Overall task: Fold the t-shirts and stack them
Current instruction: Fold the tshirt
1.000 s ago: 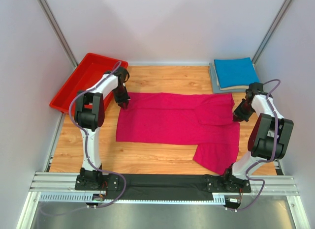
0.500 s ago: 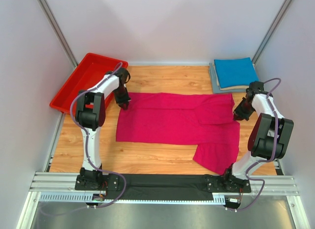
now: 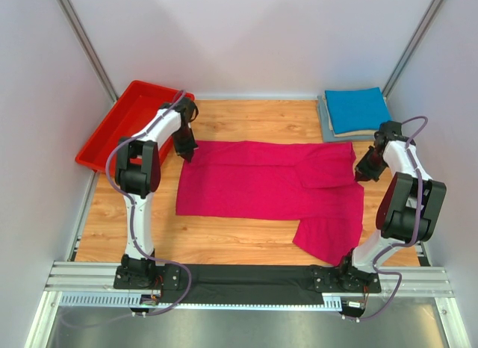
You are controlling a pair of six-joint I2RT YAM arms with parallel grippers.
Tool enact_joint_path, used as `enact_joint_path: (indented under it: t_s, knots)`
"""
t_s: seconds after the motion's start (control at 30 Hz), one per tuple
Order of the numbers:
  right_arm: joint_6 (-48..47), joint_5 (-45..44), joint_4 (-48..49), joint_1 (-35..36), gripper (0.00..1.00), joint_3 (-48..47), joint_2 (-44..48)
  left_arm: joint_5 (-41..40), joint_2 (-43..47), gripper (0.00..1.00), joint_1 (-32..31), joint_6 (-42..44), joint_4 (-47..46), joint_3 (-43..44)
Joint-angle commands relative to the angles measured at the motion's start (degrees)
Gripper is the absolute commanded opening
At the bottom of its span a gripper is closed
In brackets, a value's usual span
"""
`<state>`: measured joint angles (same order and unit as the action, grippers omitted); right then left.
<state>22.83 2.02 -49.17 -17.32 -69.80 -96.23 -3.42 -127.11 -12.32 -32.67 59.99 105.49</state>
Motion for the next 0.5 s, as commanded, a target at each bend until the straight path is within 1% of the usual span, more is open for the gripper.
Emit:
enact_joint_path:
  t_s: [0.0,0.2,0.47]
  knots:
    - [-0.7,-0.5,-0.8,-0.3,0.0,-2.2,1.7,-1.8,0.0,0.0,-0.3,0.7,3.1,3.0]
    - [-1.0,-0.6,-2.1,-0.5,0.0,-2.0,2.8,-3.3,-0.4,0.0,-0.2,1.2,4.1,3.8]
    - [-1.7,0.3,-5.8,-1.8,0.0,-3.4,5.0,-4.9,-3.8,0.0,0.1,3.0,6.5,7.9]
